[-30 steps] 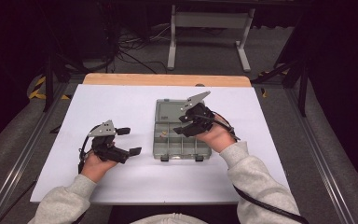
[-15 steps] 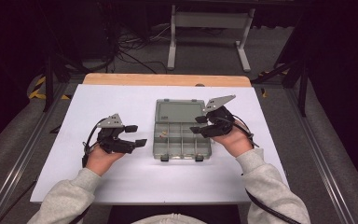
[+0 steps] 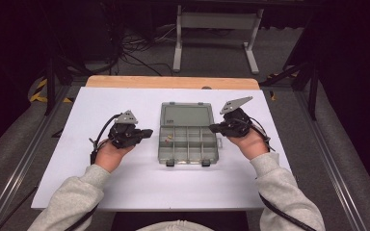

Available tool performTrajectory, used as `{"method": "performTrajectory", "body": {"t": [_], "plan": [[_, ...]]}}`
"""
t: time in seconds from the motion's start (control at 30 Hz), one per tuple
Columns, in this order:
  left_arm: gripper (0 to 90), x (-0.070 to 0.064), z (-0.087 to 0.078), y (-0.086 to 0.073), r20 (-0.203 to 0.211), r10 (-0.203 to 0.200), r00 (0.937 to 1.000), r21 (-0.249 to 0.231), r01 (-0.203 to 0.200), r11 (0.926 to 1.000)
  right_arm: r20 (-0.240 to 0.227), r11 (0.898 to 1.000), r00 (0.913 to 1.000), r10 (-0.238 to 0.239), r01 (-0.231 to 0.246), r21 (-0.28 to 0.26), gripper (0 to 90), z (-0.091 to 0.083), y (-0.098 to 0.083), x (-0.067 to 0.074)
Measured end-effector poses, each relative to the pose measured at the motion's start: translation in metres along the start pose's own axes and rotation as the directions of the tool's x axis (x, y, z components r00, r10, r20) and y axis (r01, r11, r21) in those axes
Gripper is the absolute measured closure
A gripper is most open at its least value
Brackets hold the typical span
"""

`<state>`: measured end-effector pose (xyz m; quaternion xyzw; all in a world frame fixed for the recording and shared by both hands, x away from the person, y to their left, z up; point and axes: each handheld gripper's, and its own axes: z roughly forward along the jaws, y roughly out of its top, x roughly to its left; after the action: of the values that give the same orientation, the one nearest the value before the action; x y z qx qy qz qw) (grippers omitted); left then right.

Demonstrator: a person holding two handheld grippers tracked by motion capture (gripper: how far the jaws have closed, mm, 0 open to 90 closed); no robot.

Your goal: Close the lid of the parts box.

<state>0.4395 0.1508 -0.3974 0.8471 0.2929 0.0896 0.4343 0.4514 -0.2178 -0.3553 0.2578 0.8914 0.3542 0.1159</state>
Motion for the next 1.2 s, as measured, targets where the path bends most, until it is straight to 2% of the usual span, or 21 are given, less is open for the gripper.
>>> {"method": "performTrajectory", "body": {"t": [0.13, 0.23, 0.27, 0.33, 0.67, 0.87, 1.07, 1.13, 1.2], "plan": [[89.7, 0.003, 0.002, 0.006, -0.023, -0.023, 0.9995, 0.001, 0.023, 0.9997, 0.019, 1.000, 0.9997, 0.018, -0.018, 0.005, 90.0, -0.002, -0.002, -0.007], [89.7, 0.007, 0.004, 0.012, -0.042, -0.059, 0.9974, 0.004, 0.059, 0.9982, 0.029, 1.000, 0.9994, 0.017, -0.018, 0.004, 90.0, -0.003, -0.003, -0.011], [89.7, 0.007, 0.004, 0.012, -0.042, -0.059, 0.9974, 0.004, 0.059, 0.9982, 0.030, 1.000, 0.9994, 0.015, -0.015, 0.005, 90.0, -0.003, -0.003, -0.013], [89.7, 0.009, 0.008, 0.019, -0.072, -0.088, 0.9935, 0.014, 0.089, 0.9959, 0.036, 1.000, 0.9993, 0.015, -0.015, 0.018, 90.0, -0.002, -0.003, -0.017], [89.7, 0.021, 0.024, 0.038, -0.125, -0.099, 0.9872, 0.072, 0.109, 0.9915, 0.106, 0.999, 0.9939, 0.030, -0.034, 0.032, 90.0, 0.003, -0.006, -0.040], [89.7, 0.028, 0.035, 0.045, -0.135, -0.117, 0.9839, 0.103, 0.131, 0.9860, 0.118, 0.997, 0.9915, 0.054, -0.060, 0.045, 90.0, 0.011, -0.006, -0.053], [89.7, 0.035, 0.043, 0.047, -0.147, -0.111, 0.9829, 0.125, 0.130, 0.9835, 0.126, 0.996, 0.9903, 0.060, -0.068, 0.062, 90.0, 0.020, -0.006, -0.062], [89.6, 0.040, 0.045, 0.048, -0.150, -0.128, 0.9804, 0.123, 0.147, 0.9814, 0.126, 0.995, 0.9902, 0.061, -0.070, 0.071, 90.0, 0.023, -0.006, -0.066], [89.6, 0.045, 0.048, 0.049, -0.149, -0.161, 0.9757, 0.121, 0.179, 0.9763, 0.127, 0.994, 0.9898, 0.064, -0.075, 0.082, 90.0, 0.026, -0.007, -0.069]]}}
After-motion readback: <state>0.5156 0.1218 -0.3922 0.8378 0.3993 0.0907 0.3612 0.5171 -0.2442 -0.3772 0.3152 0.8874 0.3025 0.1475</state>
